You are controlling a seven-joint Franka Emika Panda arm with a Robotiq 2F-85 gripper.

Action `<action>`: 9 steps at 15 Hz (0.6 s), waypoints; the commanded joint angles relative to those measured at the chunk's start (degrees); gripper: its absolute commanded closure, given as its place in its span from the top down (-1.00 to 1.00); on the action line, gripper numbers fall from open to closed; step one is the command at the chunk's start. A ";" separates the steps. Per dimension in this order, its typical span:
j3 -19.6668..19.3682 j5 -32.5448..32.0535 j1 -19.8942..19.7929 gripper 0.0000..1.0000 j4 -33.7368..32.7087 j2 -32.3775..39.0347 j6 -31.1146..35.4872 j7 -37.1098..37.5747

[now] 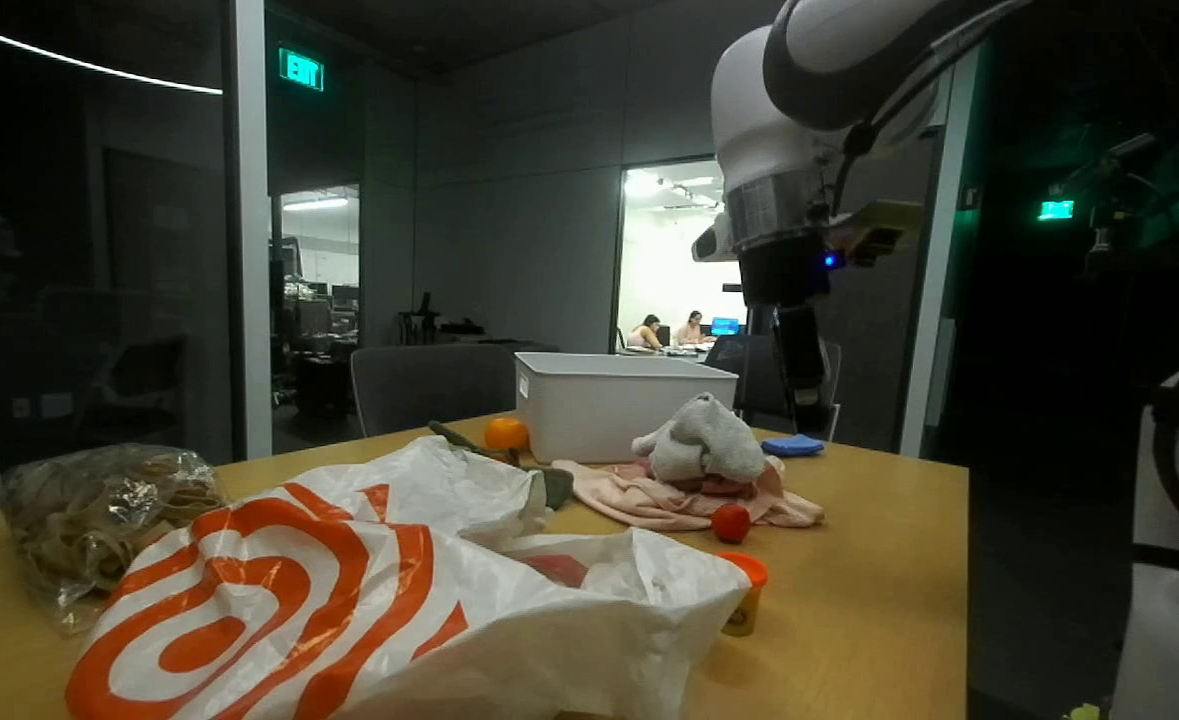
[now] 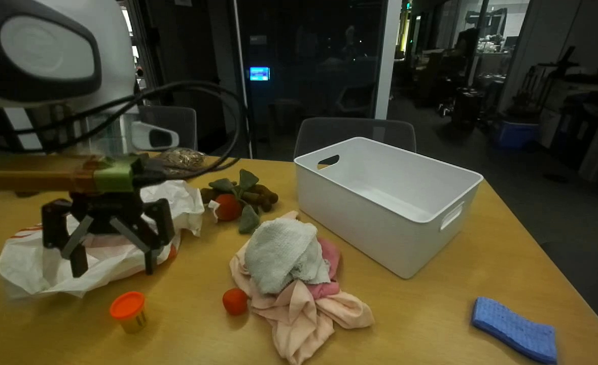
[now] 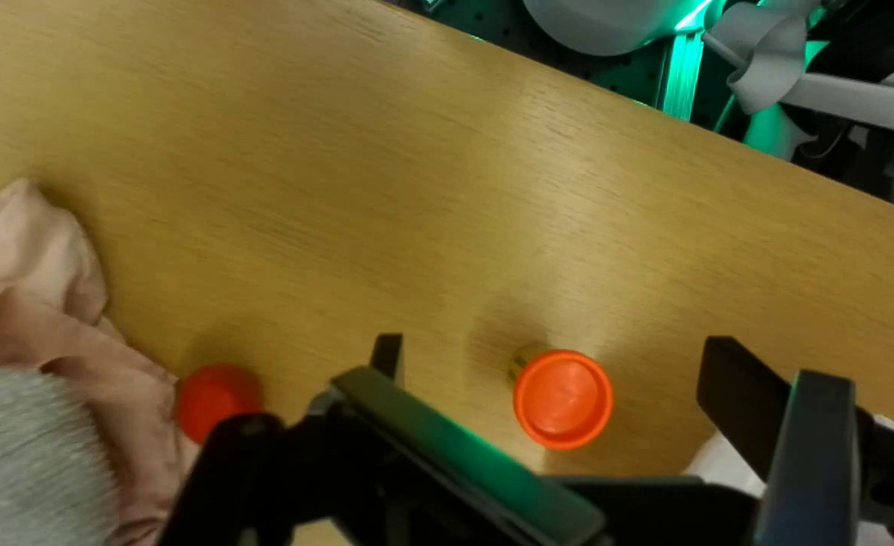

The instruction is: Put the orange bottle and two of the plush toys into the carrier bag

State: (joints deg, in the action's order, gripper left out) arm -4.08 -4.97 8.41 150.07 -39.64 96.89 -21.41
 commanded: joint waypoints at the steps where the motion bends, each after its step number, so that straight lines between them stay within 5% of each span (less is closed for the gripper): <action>1: 0.98 1.77 1.57 1.00 7.89 -2.18 6.43 -1.10; 9: 1.07 3.02 4.70 1.00 8.82 6.20 17.04 -5.10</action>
State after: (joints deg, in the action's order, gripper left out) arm -3.03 -3.21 12.32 158.95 -36.68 110.33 -23.72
